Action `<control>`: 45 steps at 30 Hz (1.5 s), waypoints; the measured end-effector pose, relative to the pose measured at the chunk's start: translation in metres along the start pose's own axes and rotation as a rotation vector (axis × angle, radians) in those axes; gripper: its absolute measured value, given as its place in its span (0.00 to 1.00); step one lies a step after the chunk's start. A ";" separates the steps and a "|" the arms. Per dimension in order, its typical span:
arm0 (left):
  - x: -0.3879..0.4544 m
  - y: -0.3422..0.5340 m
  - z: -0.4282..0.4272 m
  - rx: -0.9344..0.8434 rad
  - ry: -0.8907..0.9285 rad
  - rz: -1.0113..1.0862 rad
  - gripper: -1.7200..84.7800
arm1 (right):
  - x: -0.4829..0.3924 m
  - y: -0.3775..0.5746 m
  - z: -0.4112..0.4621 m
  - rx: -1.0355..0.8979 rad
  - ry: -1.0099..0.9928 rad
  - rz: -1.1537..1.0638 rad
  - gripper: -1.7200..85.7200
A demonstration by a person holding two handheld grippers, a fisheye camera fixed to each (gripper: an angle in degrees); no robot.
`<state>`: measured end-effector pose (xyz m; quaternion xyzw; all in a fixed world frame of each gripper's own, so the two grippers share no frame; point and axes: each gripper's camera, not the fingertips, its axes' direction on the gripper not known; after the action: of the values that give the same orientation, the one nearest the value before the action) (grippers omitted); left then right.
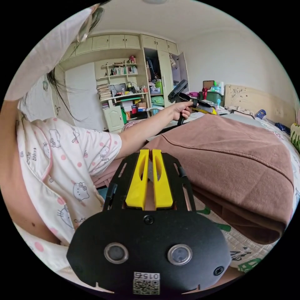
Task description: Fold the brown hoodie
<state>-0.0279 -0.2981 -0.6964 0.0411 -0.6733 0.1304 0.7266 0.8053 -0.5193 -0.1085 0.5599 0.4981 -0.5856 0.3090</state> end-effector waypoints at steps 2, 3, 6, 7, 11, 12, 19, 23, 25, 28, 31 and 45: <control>0.020 -0.013 -0.010 0.022 -0.052 0.044 0.05 | -0.001 -0.014 -0.002 0.009 -0.044 0.012 0.02; 0.025 -0.017 -0.011 0.018 -0.073 0.056 0.05 | -0.003 -0.017 0.001 -0.001 -0.041 0.006 0.02; 0.054 -0.037 -0.007 -0.036 -0.243 0.141 0.05 | -0.003 -0.032 0.030 -0.066 -0.033 0.000 0.03; 0.064 -0.045 -0.002 -0.081 -0.296 0.163 0.05 | -0.001 -0.038 0.041 -0.079 -0.051 0.019 0.03; 0.075 -0.074 -0.011 -0.115 -0.315 0.149 0.07 | -0.011 -0.067 0.063 -0.103 -0.035 0.004 0.05; 0.074 -0.078 -0.016 -0.109 -0.305 0.133 0.07 | -0.014 -0.073 0.065 -0.109 -0.034 -0.003 0.06; 0.041 -0.102 -0.109 0.137 -0.114 -0.101 0.12 | -0.010 -0.173 0.027 -0.150 -0.242 -0.094 0.11; 0.007 -0.105 -0.171 0.261 0.017 -0.310 0.19 | 0.060 -0.259 -0.046 0.022 -0.014 -0.007 0.14; -0.001 -0.104 -0.192 0.268 0.000 -0.382 0.21 | 0.105 -0.288 -0.055 0.027 0.234 0.104 0.16; -0.011 -0.103 -0.215 0.241 0.061 -0.428 0.23 | 0.195 -0.321 -0.042 -0.075 0.339 0.363 0.19; -0.020 -0.106 -0.227 0.191 0.147 -0.463 0.26 | 0.246 -0.349 -0.007 -0.164 0.315 0.481 0.22; -0.037 -0.132 -0.306 0.294 0.188 -0.594 0.26 | 0.274 -0.486 0.169 -0.377 0.256 0.534 0.19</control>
<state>0.2985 -0.3583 -0.7454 0.3274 -0.5358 0.0117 0.7782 0.2493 -0.4702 -0.2782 0.6726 0.4680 -0.3070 0.4841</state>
